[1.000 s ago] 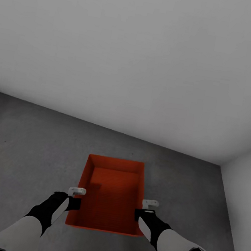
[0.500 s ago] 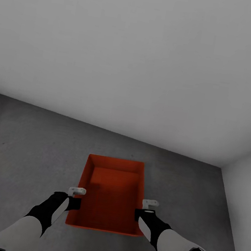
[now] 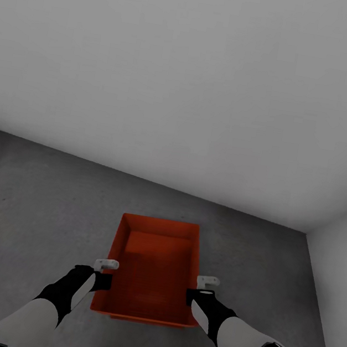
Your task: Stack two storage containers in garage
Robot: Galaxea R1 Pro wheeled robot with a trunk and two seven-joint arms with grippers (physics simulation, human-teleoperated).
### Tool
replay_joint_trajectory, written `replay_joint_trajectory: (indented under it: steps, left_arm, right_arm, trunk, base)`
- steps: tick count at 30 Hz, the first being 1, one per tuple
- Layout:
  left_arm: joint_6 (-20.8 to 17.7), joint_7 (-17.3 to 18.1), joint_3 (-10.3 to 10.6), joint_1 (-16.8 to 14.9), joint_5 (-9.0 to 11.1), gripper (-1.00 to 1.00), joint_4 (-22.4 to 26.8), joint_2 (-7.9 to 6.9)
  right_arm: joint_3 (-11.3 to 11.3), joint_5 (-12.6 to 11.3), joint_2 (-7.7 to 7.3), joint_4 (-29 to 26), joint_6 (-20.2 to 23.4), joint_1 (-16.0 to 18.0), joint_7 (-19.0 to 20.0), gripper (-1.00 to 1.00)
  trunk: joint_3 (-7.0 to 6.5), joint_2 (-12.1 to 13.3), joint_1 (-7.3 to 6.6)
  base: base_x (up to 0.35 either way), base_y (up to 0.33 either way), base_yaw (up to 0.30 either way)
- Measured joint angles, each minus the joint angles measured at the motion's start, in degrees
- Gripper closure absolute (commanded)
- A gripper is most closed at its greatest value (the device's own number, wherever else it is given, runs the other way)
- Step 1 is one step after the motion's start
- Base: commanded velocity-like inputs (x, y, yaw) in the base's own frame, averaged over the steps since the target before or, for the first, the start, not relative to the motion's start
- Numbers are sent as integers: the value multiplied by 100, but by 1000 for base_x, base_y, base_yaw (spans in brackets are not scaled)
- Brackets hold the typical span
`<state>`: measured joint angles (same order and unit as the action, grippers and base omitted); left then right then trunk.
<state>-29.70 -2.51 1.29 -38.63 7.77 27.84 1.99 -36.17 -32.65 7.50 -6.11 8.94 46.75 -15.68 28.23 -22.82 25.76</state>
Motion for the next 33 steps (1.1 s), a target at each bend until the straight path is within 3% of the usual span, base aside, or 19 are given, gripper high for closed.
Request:
replay_joint_trajectory:
  steps: [17, 33]
  left_arm:
    - [-12, -5, 4, 2, 1, 100, 0, 0]
    - [3, -1, 2, 0, 1, 100, 1, 0]
  right_arm:
    - [3, -5, 5, 21, -4, 0, 9, 100]
    - [-1, -2, 0, 0, -5, 0, -1, 100]
  trunk:
    - [123, 0, 0]
    - [132, 0, 0]
  base:
    - [0, 0, 0]
    - [0, 0, 0]
